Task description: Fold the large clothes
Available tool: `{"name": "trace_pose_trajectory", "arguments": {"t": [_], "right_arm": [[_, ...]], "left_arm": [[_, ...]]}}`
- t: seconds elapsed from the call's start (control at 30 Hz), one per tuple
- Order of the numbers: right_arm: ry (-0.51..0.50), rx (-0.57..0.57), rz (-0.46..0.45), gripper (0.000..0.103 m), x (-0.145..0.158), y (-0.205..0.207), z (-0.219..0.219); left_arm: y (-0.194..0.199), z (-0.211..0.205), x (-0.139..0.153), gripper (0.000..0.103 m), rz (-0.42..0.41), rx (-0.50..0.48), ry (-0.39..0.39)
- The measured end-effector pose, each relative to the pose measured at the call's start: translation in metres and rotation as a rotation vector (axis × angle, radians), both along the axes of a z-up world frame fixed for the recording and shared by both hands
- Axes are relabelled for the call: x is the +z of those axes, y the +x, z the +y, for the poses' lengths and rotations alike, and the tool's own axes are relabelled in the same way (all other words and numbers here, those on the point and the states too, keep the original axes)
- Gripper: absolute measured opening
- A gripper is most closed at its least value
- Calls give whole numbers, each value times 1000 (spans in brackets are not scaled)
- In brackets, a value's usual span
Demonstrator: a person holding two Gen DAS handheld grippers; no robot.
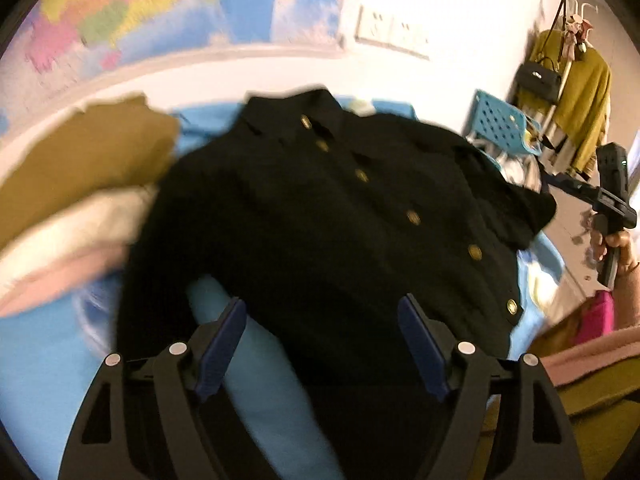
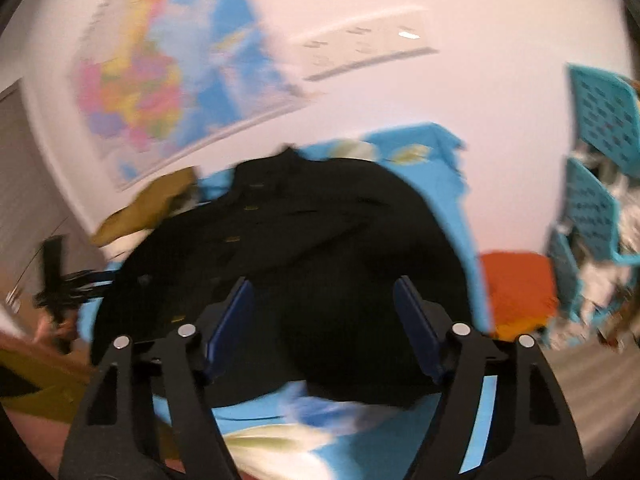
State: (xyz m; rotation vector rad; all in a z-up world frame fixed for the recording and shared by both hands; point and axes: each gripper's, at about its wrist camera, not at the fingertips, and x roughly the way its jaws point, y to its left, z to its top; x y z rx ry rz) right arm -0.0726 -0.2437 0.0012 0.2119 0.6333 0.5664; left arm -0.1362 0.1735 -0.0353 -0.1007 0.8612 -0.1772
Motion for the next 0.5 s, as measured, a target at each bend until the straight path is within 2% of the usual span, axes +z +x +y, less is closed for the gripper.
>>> {"name": "trace_pose_trajectory", "arguments": {"t": [0.1, 0.17, 0.23, 0.3, 0.33, 0.4, 0.5], "right_arm": [[-46, 110, 34, 69, -11, 4, 38], [-81, 148, 97, 66, -28, 13, 54], [-125, 100, 156, 63, -43, 22, 53], [-148, 41, 195, 55, -55, 26, 39], [-153, 20, 203, 48, -57, 27, 34], [-131, -23, 207, 47, -54, 24, 21], [-202, -90, 188, 46, -49, 24, 16]], "left_arm": [[1, -6, -15, 76, 49, -15, -66], [-2, -4, -23, 85, 50, -22, -134], [-6, -2, -33, 86, 76, -11, -169], [-11, -4, -39, 86, 92, -7, -164], [-11, -4, -41, 86, 104, -5, -162], [-15, 0, -44, 86, 114, -18, -180], [-14, 7, -48, 88, 129, -26, -206]]}}
